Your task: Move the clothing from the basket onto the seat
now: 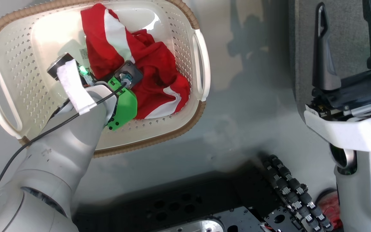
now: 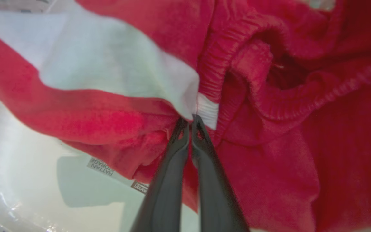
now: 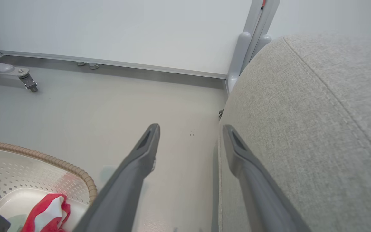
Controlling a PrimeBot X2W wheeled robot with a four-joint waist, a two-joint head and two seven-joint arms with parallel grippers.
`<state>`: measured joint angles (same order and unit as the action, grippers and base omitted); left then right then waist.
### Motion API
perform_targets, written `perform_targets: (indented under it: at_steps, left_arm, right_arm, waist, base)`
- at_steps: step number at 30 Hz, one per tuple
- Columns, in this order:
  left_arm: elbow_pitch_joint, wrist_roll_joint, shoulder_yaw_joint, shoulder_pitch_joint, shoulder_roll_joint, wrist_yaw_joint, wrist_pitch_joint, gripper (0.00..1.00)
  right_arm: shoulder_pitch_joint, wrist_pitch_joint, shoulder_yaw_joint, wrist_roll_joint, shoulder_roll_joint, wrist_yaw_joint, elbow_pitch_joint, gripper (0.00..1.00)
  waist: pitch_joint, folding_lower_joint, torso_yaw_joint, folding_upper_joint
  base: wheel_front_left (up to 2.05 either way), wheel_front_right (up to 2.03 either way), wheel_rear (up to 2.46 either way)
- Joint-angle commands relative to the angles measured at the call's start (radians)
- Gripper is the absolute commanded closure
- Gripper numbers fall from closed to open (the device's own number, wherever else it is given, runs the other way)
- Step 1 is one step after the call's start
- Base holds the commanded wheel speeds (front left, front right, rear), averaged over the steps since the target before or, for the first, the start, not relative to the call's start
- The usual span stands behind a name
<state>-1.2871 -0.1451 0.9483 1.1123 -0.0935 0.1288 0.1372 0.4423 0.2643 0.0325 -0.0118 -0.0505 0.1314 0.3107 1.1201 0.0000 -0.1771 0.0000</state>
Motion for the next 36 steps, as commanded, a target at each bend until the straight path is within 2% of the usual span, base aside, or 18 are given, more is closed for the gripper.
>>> perform_targets:
  at_steps: [1, 10, 18, 24, 29, 31, 36]
  left_arm:
    - [-0.001, -0.016, 0.002, 0.002, -0.008, 0.003, 0.017, 1.0]
    - [0.001, -0.069, 0.001, -0.041, 0.002, 0.003, 0.091, 1.0]
    - [0.076, -0.118, -0.045, -0.106, 0.003, -0.043, 0.13, 1.0]
    - [0.203, -0.129, -0.082, -0.173, -0.038, -0.089, 0.127, 1.0]
    - [0.25, -0.147, -0.125, -0.21, -0.075, -0.12, 0.127, 1.0]
    - [0.233, -0.156, -0.133, -0.216, -0.079, -0.115, 0.127, 1.0]
    - [0.155, -0.169, -0.122, -0.201, -0.069, -0.07, 0.121, 1.0]
  right_arm:
    - [0.021, 0.0, 0.005, -0.006, 0.0, -0.001, -0.006, 0.0]
    - [0.051, 0.0, 0.013, -0.008, 0.0, -0.001, -0.026, 0.0]
    - [0.021, 0.0, 0.013, 0.002, -0.001, -0.001, -0.048, 0.0]
    - [-0.002, 0.0, 0.007, 0.01, -0.001, -0.001, -0.057, 0.0]
    - [-0.003, 0.0, 0.012, 0.022, -0.001, -0.001, -0.056, 0.0]
    - [0.002, 0.0, 0.018, 0.029, -0.001, -0.001, -0.056, 0.0]
    - [0.02, 0.0, 0.027, 0.035, -0.001, -0.001, -0.055, 0.0]
  waist:
    - [-0.01, 0.0, -0.003, 0.0]
    - [-0.105, 0.0, 0.008, 0.0]
    - [-0.227, 0.0, 0.03, 0.0]
    - [-0.295, 0.0, 0.054, 0.0]
    - [-0.289, 0.0, 0.076, 0.0]
    - [-0.274, 0.0, 0.084, 0.0]
    - [-0.23, 0.0, 0.088, 0.0]
  base:
    - [0.0, 0.0, 0.0]
    - [0.0, 0.0, 0.0]
    - [0.0, 0.0, 0.0]
    - [0.0, 0.0, 0.0]
    - [0.0, 0.0, 0.0]
    - [0.0, 0.0, 0.0]
    - [0.0, 0.0, 0.0]
